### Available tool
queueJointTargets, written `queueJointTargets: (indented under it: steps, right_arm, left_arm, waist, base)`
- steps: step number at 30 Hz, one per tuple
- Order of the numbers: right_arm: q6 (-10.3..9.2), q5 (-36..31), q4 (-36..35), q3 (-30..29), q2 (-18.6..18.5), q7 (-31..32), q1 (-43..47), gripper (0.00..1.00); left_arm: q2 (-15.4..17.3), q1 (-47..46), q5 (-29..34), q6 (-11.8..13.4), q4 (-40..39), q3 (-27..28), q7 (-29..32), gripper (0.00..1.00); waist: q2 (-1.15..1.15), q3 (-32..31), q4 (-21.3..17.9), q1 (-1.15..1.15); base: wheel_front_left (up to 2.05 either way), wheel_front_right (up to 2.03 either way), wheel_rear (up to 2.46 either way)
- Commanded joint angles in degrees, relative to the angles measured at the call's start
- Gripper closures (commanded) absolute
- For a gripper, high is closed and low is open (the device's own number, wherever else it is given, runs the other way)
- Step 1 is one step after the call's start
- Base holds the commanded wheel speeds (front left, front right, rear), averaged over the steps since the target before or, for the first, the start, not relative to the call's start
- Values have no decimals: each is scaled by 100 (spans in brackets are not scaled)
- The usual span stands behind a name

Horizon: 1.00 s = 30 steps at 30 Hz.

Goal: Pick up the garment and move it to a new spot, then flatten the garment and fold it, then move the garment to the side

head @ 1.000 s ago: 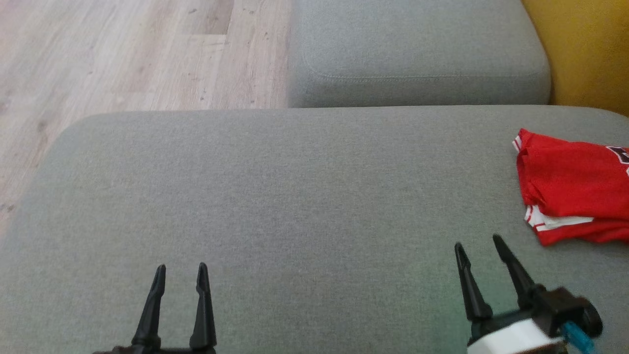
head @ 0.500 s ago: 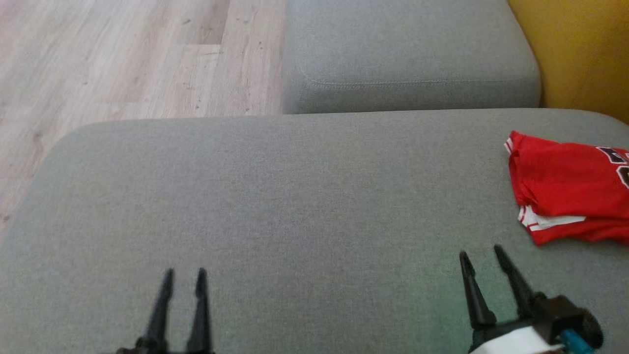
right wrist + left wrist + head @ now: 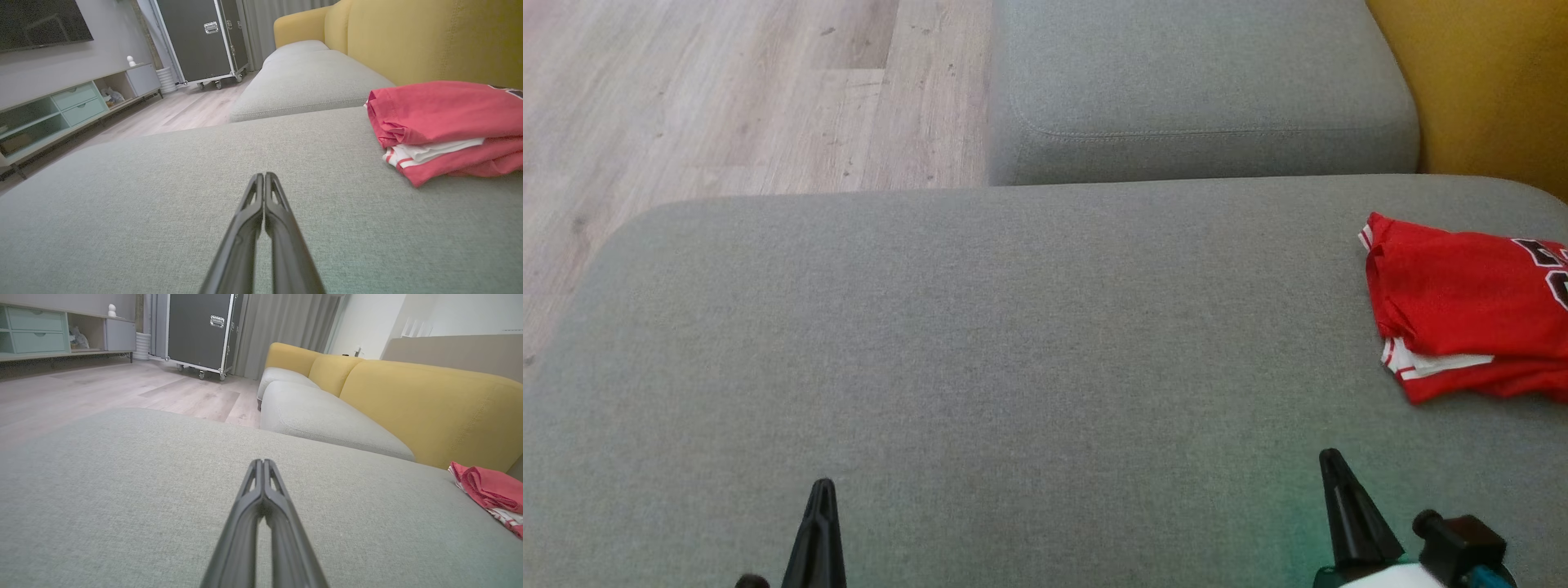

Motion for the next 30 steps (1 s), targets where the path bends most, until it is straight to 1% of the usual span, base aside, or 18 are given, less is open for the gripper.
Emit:
queueJointTargets:
  steps: [1,30]
  right_arm:
    - [0,165,-172,-36,-41,33,-285,100]
    - [-1,2216,-124,-214,-96,426,-633,100]
  left_arm:
    - [40,-248,-139,-27,-158,72,20,100]
    - [118,-708,-2076,-205,125,310,403,100]
  waist:
    - [0,4,-3,0]
    - [0,106,-98,0]
  base:
    - [0,0,0]
    - [0,0,0]
